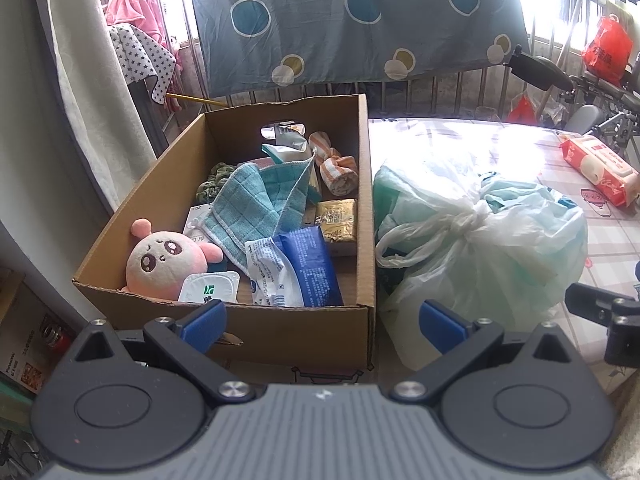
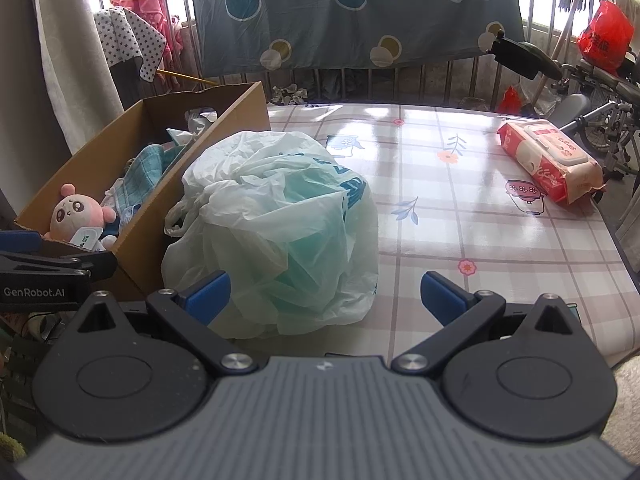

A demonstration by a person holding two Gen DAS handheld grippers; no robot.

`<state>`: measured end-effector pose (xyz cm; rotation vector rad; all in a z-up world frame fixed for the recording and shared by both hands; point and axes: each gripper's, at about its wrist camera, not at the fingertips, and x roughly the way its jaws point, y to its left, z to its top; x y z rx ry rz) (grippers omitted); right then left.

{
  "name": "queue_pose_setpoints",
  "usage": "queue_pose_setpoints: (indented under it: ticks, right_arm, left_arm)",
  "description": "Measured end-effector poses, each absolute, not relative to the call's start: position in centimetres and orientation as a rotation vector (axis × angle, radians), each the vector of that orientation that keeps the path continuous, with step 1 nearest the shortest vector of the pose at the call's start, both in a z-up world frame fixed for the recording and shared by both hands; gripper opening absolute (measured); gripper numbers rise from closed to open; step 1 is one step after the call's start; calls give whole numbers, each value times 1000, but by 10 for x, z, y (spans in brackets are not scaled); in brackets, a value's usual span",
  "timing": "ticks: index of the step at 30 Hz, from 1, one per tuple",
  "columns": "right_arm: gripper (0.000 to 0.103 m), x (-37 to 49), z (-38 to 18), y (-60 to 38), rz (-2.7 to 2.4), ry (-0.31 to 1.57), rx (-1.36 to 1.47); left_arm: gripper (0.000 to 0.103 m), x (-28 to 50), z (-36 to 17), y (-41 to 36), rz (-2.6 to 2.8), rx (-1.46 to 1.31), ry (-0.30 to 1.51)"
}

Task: Organize soft objects

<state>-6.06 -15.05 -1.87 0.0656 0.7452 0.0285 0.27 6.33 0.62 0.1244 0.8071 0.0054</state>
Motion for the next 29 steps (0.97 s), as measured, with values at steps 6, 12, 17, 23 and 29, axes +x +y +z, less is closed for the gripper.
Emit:
queue_pose_setpoints:
  ticks: [6,12,17,23,29]
  right_arm:
    - [102,-61,-19,-150,28,745,66]
    - [102,-61,-19,-151,29,746,68]
    - [102,-61,-19,-151,29,745,70]
    - [102,-61,-20,-152,31,749,74]
    - [102,-61,-20,-153,31,749,75]
  left_arm:
    - [103,2,7,63,7,127,808]
    - [103,2,7,63,7,127,807]
    - [103,2,7,63,7,127,808]
    - [103,2,7,63,7,127,808]
    - [103,2,6,62,8,127,809]
